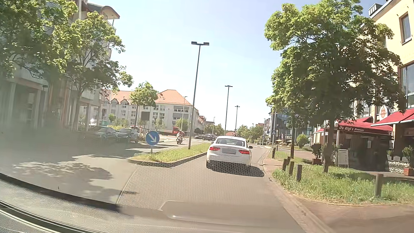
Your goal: Follow the waypoints while adhering to traffic rules and regulations
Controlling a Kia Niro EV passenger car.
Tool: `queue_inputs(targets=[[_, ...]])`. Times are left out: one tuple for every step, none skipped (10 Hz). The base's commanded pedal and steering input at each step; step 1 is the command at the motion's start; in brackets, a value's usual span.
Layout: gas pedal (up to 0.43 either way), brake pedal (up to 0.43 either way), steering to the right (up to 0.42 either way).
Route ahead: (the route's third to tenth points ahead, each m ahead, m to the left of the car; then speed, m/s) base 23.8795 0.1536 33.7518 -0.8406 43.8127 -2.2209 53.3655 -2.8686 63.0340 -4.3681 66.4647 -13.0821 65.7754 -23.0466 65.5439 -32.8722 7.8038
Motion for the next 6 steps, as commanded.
queue_inputs(targets=[[0.047, 0.030, 0.031], [0.047, 0.024, 0.031], [0.047, 0.030, 0.031], [0.059, 0.030, 0.031], [0.059, 0.024, 0.031], [0.059, 0.030, 0.031]])
